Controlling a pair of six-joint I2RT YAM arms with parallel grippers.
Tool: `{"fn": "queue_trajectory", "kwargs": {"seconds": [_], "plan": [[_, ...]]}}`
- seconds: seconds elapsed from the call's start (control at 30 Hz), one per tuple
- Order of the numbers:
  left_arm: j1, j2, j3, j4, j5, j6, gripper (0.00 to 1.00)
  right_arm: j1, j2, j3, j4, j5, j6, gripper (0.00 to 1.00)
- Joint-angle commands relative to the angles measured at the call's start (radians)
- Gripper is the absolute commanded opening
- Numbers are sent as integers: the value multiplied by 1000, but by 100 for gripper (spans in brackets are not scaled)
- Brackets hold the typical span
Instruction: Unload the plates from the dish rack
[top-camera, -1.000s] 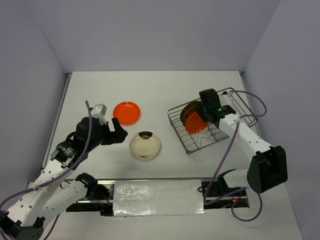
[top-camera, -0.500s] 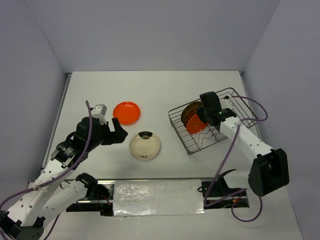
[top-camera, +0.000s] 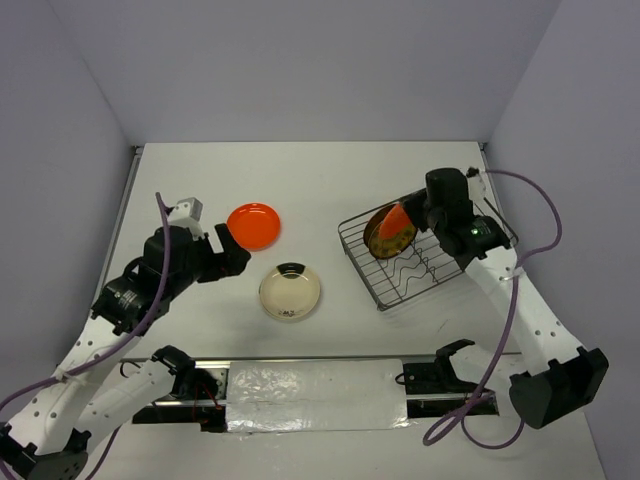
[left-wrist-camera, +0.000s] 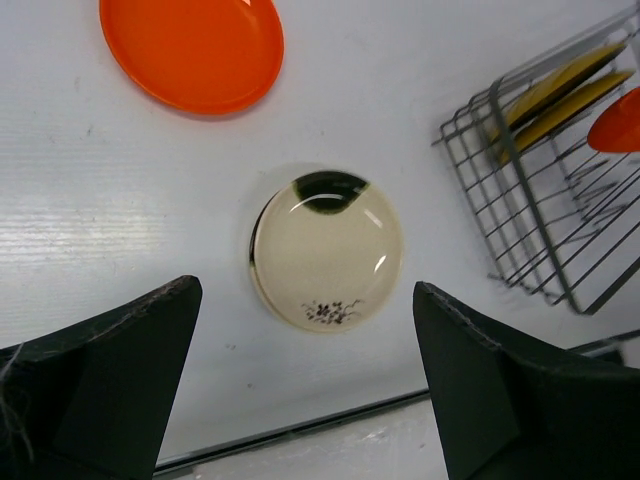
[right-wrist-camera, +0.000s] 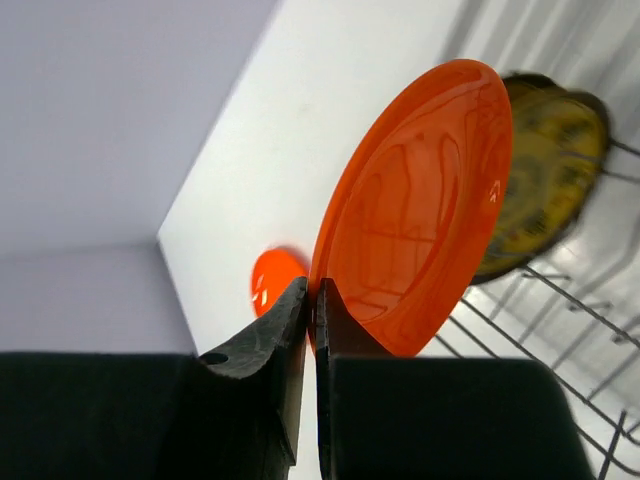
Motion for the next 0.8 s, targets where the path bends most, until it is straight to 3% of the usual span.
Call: {"fn": "queue_trajectory", "kwargs": {"seconds": [0.0,0.03,0.1,0.17,0.27,0.37,0.4,0.53,0.77], "plan": [[-4,6,105,-9,-80,-102,99,31,-31,156,64,-72,-270,0],[-3,7,122,-9,-86,-127,99,47,-28,182,64,-92,-336,0],[-4,24,179,-12,-94,-214,100,123,-25,218,126,-204,-619,0],[-4,50,237,-14,-62,-298,100,221,32,303,51,-229,-889,0],[-3,97,309,4,30,-359,99,460,169,435,-152,-136,-1174,0],[-3,120,355,4,44,-422,100,692,259,437,-249,113,-1365,0],[-4,122,375,-23,29,-428,99,796,268,416,-245,176,-1411,0],[-1,104,359,-56,-19,-437,100,965,300,318,-139,208,-1573,0],[-3,127,248,-37,75,-397,97,1044,351,371,10,207,-1670,0]]}}
